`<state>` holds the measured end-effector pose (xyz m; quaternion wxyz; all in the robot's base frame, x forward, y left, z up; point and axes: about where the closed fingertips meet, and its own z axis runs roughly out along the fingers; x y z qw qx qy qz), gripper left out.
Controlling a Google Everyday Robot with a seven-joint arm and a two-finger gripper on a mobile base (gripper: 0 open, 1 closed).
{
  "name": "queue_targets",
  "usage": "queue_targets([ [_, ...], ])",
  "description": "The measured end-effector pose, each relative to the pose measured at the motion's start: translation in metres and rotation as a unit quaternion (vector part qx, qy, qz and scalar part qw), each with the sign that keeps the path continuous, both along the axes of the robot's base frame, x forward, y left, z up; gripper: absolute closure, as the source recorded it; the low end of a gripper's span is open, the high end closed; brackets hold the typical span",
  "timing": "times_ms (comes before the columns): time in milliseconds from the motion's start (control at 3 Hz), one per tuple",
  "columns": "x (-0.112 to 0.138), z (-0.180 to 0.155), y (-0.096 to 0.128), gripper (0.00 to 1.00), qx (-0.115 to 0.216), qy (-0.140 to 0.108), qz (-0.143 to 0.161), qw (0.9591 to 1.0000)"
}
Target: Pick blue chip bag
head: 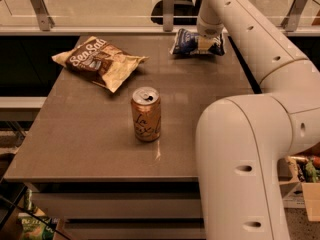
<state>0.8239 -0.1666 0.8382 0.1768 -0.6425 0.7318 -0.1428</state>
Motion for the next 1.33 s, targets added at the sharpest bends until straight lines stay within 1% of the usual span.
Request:
queue_targets([
  [333, 0.0000, 0.0001, 0.0000, 1.00, 0.000, 0.000, 0.000, 1.0000],
  [667, 0.0000, 0.0000, 0.0000, 0.83, 0.000, 0.000, 0.000, 1.0000],
  [1333, 0.0001, -0.0001, 0.0001, 0.35, 0.000, 0.000, 0.000, 1.0000],
])
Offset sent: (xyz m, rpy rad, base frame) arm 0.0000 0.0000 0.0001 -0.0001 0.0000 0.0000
